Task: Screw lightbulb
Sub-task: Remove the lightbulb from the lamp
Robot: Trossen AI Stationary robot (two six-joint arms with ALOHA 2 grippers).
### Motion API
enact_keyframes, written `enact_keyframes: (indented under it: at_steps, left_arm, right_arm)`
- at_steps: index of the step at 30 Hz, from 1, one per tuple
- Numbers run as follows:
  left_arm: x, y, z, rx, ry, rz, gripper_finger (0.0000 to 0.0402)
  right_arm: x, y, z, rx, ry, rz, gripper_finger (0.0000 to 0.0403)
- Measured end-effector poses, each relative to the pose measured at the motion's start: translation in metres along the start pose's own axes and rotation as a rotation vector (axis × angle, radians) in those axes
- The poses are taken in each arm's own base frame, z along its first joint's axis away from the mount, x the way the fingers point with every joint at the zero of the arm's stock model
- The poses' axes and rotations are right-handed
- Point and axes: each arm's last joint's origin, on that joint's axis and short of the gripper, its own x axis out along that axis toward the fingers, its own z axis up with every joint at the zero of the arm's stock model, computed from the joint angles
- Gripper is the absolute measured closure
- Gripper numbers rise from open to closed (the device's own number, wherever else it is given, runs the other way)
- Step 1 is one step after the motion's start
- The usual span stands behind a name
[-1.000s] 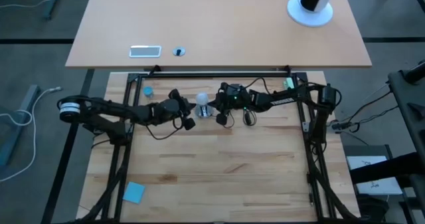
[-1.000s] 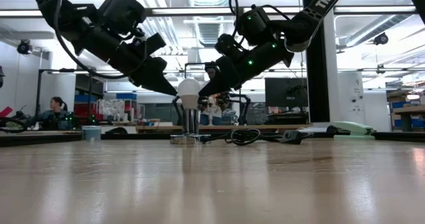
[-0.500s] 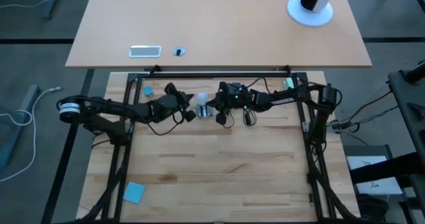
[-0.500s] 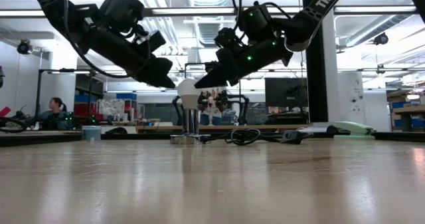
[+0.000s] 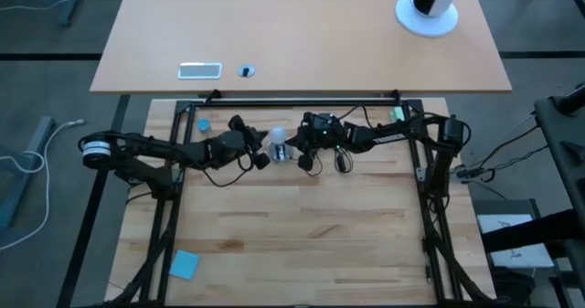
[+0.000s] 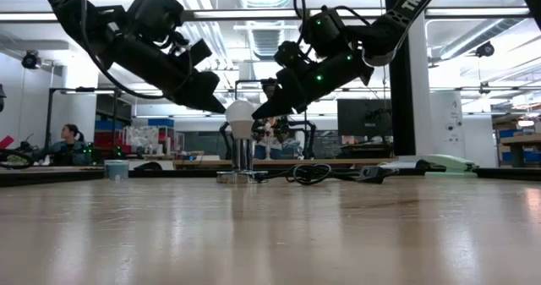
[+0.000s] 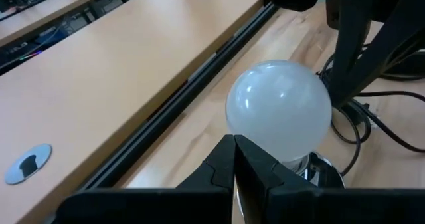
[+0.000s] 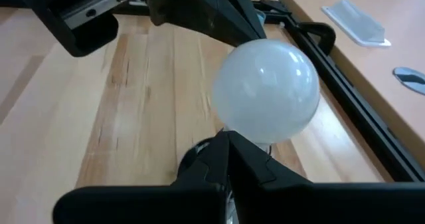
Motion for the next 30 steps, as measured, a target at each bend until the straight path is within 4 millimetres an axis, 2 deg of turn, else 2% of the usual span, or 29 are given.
enact_keyframes:
  at_steps: [8, 19, 25, 30]
  left_arm:
    - [0.000, 0.000, -0.002, 0.009, 0.023, -0.006, 0.0401]
    - [-0.001, -0.004, 0.000, -0.027, -0.004, -0.136, 0.0401]
    - [-0.001, -0.002, -0.003, -0.029, 0.028, -0.052, 0.0401]
    - [-0.001, 0.000, 0.001, -0.006, 0.000, -0.003, 0.0401]
  right_arm:
    - [0.000, -0.004, -0.001, 0.012, 0.003, -0.019, 0.0401]
    - [-0.001, -0.012, -0.004, 0.009, 0.035, -0.117, 0.0401]
    - [-0.007, -0.007, -0.006, 0.002, 0.121, -0.093, 0.0401]
    - [-0.008, -0.001, -0.001, 0.000, 0.079, -0.012, 0.0401]
